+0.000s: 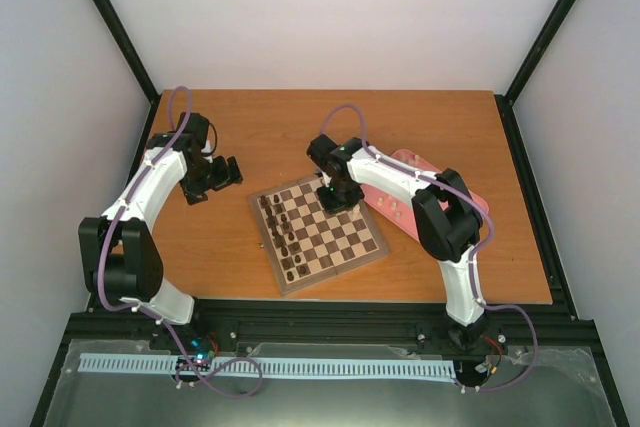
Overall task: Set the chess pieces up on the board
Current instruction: Place the chess piece on the chessboard.
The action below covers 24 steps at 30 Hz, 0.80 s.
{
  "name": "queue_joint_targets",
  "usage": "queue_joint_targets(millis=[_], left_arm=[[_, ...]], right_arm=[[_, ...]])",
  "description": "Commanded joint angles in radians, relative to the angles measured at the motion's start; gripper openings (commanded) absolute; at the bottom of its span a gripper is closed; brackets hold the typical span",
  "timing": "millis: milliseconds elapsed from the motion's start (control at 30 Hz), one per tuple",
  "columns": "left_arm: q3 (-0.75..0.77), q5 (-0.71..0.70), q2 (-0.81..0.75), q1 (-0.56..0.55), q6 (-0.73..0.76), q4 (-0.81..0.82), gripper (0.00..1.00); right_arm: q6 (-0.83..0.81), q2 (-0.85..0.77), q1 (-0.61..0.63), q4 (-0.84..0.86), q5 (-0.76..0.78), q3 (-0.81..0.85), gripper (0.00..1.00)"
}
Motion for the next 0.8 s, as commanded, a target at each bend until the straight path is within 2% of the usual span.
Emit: queue_joint_targets(millis=[0,767], left_arm=[[0.020,0.001,0.012,-0.006,0.007,0.012,1.00],[0.024,0.000,0.019,-0.005,0.001,0.012,1.00]], right_arm=[[-0.011,0.020,-0.010,-0.002,0.008,0.028,0.08],[-0.021,0.046,-0.022,-0.012,0.057,0.042,0.10]])
